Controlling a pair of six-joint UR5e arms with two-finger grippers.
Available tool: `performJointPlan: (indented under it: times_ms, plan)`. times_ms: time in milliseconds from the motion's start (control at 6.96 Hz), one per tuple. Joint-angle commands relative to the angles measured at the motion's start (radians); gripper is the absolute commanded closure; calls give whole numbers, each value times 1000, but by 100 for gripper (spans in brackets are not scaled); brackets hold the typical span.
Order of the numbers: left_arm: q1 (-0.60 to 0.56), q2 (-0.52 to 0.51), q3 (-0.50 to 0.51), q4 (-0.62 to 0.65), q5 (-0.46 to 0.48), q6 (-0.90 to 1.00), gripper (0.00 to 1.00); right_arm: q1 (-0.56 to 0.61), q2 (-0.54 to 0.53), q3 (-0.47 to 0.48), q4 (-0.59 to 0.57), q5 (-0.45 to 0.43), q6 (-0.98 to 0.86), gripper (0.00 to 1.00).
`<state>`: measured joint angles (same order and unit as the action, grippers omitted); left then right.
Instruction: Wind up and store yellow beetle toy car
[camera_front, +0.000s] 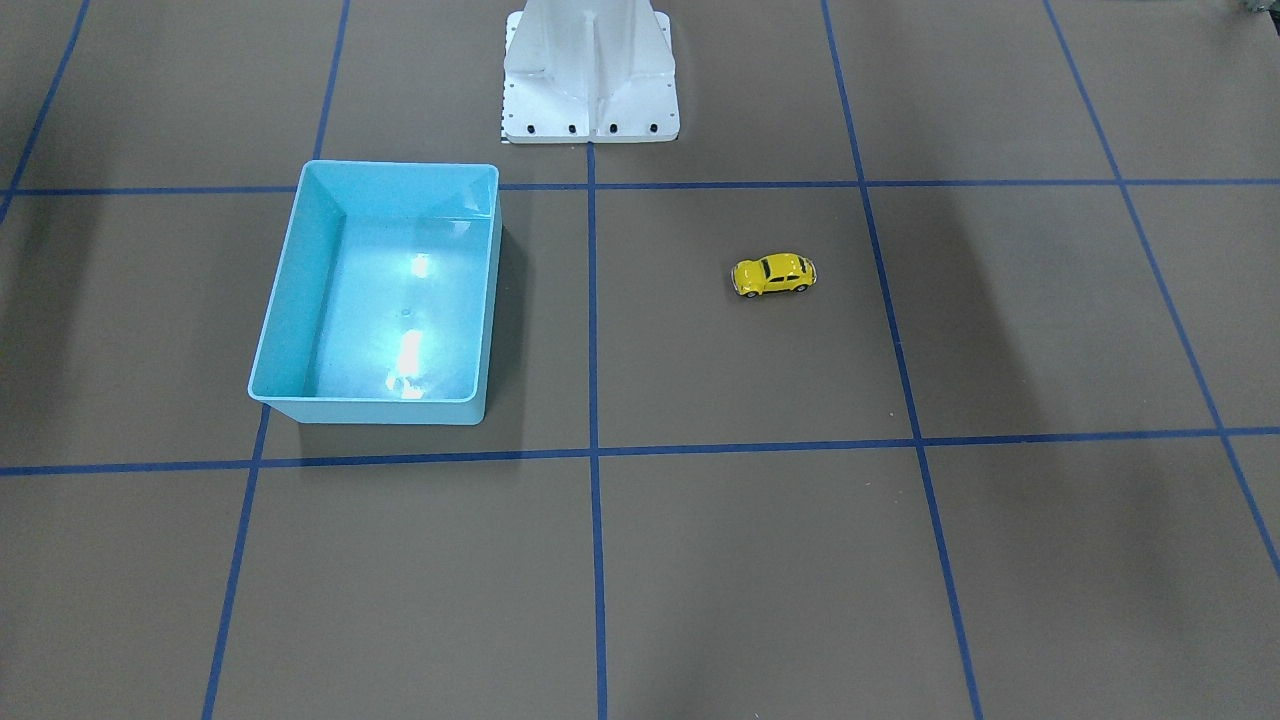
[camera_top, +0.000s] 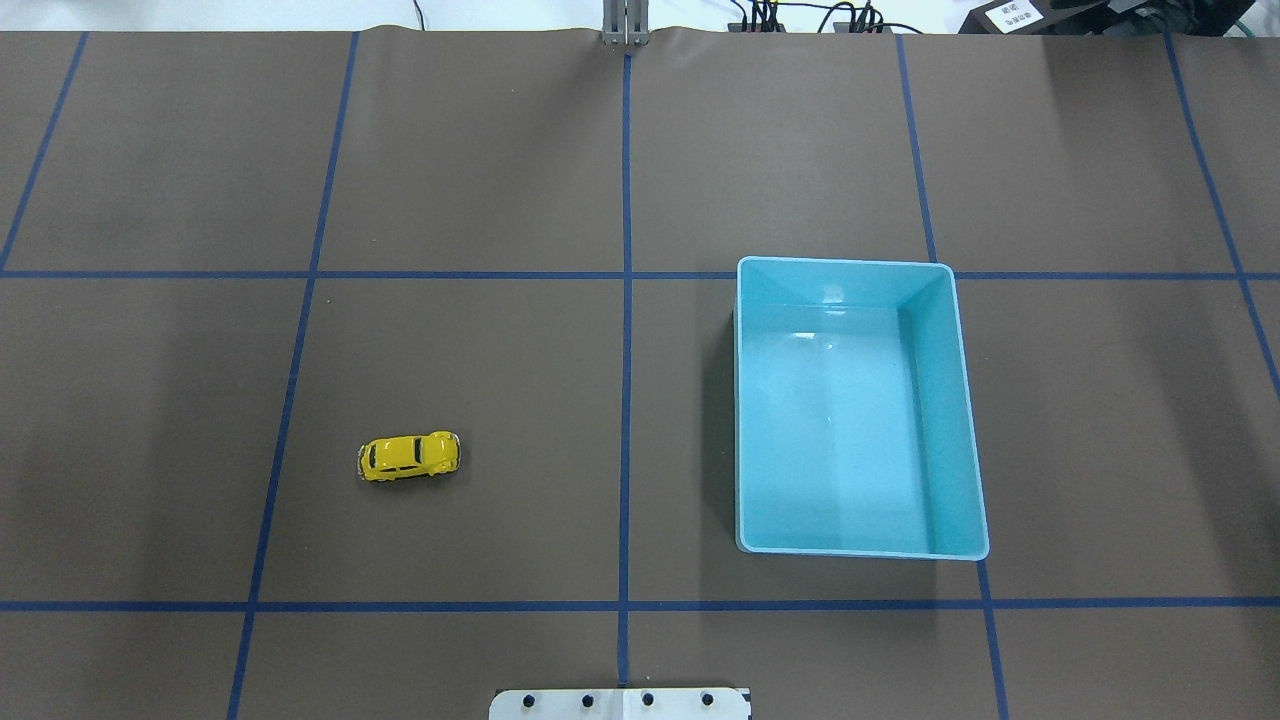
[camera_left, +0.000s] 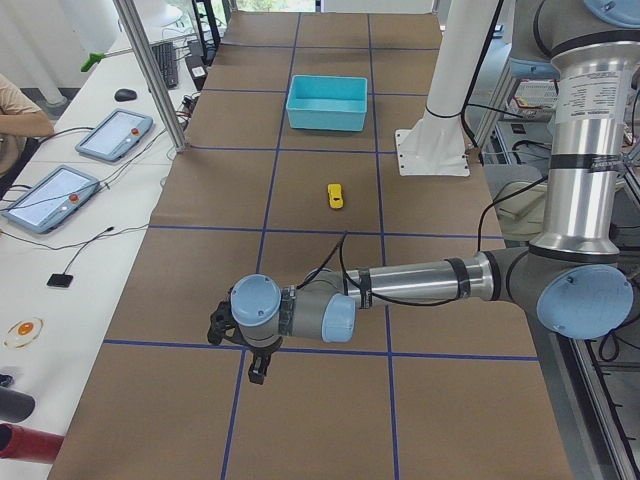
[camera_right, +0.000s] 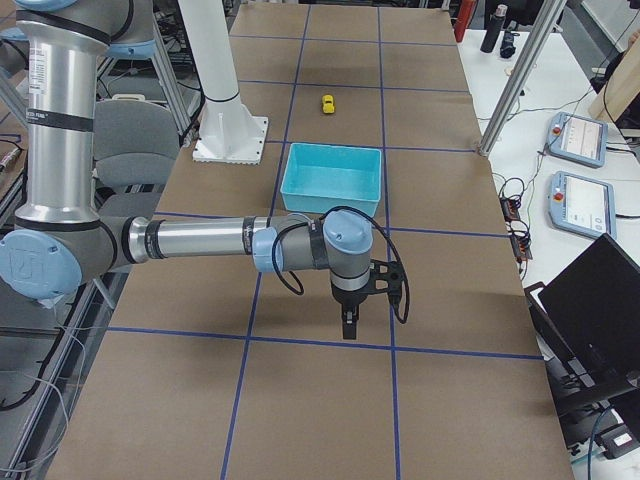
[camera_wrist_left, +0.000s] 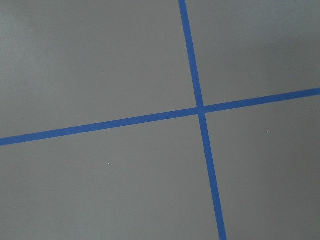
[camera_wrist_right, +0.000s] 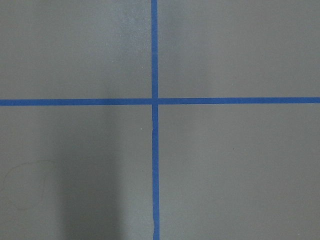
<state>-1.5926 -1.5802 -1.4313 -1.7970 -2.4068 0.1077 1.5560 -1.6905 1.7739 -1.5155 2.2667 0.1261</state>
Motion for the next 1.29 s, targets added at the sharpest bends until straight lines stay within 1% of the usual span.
performJointPlan:
  times_ms: [0,287,431,718,1149]
  plan:
    - [-1,5,-42,-5,-3,-2,0,0,-1,-1,0,1,1,0]
    - [3,-1,-69,-2,2,-2,0,1,-1,-2,0,1,1,0]
    - [37,-9,-84,-2,15,-2,0,1,-1,-2,0,1,1,0]
    - [202,-9,-214,-1,108,-3,0,1,-3,-2,0,1,1,0]
    - [406,-9,-335,-1,120,-2,0,1,-3,-2,0,1,1,0]
